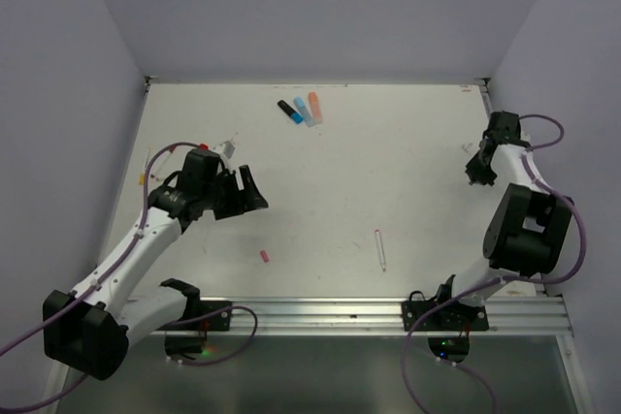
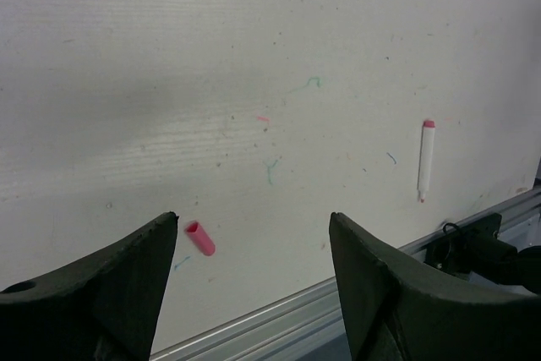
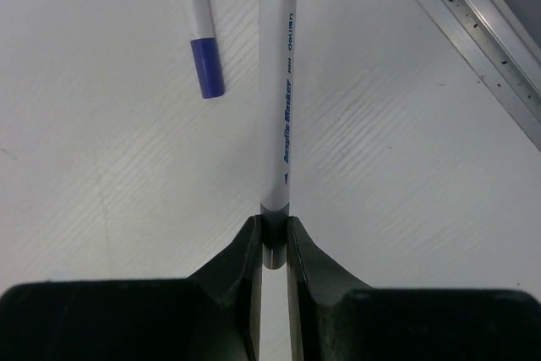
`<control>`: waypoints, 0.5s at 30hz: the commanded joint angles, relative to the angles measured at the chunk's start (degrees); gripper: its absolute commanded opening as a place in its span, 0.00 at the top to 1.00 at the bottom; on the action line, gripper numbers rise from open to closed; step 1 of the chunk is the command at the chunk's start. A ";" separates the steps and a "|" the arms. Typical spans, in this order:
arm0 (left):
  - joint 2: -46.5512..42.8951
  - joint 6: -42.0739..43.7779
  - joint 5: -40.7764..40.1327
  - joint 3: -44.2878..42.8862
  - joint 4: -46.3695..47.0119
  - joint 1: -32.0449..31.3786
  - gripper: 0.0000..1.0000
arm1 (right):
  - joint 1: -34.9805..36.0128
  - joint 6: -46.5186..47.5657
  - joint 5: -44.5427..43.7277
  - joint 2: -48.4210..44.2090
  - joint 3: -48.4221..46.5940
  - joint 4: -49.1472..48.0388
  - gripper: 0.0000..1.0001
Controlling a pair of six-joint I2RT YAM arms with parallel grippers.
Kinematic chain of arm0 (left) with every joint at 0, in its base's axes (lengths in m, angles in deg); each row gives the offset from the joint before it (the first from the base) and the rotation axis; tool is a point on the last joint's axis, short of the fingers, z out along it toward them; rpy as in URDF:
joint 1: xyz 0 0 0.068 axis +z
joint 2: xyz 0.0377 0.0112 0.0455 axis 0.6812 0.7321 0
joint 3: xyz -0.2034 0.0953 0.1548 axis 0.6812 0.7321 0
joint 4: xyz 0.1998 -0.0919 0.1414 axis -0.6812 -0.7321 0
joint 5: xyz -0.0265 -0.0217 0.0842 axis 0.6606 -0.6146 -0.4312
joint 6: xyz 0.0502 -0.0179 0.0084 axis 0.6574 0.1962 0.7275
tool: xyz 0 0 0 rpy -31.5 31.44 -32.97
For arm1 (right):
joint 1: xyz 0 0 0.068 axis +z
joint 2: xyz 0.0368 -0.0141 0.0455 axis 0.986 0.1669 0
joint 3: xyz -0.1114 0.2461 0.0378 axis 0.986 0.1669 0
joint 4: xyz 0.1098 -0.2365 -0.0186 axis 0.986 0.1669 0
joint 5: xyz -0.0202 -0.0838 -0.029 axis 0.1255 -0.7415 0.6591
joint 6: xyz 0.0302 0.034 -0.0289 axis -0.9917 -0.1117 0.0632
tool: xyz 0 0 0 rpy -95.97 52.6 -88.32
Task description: Open the pen caps
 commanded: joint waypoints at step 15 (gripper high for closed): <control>-7.45 -18.09 19.35 2.99 24.19 0.46 0.22 | 30.03 -5.76 36.75 -13.31 -7.17 4.02 1.00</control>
